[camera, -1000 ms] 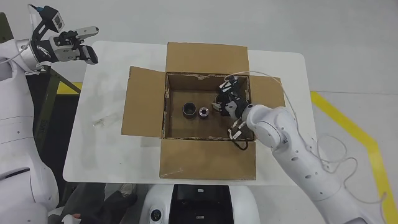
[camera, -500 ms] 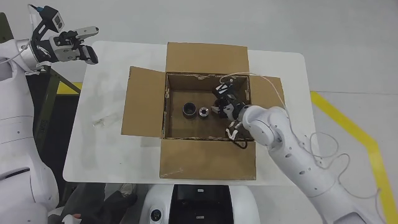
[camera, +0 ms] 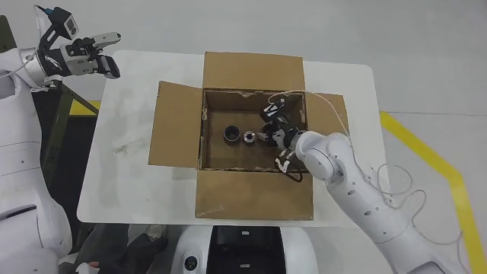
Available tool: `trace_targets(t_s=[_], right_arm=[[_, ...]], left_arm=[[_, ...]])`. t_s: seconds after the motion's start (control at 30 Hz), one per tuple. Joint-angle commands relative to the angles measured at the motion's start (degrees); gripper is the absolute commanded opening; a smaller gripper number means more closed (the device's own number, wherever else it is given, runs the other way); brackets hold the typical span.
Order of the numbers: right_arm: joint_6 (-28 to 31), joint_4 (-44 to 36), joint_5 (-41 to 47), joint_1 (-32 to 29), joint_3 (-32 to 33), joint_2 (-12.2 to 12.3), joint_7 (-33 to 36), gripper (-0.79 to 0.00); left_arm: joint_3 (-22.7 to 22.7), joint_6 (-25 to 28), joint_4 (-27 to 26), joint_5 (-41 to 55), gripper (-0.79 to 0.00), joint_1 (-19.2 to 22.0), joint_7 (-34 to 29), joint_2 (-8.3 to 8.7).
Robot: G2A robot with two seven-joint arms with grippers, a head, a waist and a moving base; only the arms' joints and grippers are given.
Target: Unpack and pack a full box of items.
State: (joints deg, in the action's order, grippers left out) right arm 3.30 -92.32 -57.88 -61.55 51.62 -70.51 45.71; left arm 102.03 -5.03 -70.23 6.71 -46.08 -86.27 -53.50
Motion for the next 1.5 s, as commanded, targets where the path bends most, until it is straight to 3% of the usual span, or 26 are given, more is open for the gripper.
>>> trace_targets(t_s=[0.0, 0.13, 0.57, 1.03, 1.47], right_arm=[[-0.1, -0.7, 0.2, -0.4, 0.3, 0.0, -0.1, -0.175], [-0.3, -4.2, -0.3, -2.1, 1.6, 0.3, -1.1, -0.077], [5.3, -17.6, 4.1, -10.9, 8.1, 2.0, -2.9, 0.000], [18.9, -23.7, 21.2, -23.5, 24.6, 4.6, -8.9, 0.000], [29.1, -18.5, 46.8, -29.9, 38.9, 6.6, -4.8, 0.000]], left_arm=[[0.0, 0.0, 0.0, 0.0, 0.000, 0.0, 0.0, 0.00], [0.0, 0.0, 0.0, 0.0, 0.000, 0.0, 0.0, 0.00], [0.0, 0.0, 0.0, 0.0, 0.000, 0.0, 0.0, 0.00], [0.0, 0.0, 0.0, 0.0, 0.000, 0.0, 0.0, 0.00], [0.0, 0.0, 0.0, 0.0, 0.000, 0.0, 0.0, 0.00]])
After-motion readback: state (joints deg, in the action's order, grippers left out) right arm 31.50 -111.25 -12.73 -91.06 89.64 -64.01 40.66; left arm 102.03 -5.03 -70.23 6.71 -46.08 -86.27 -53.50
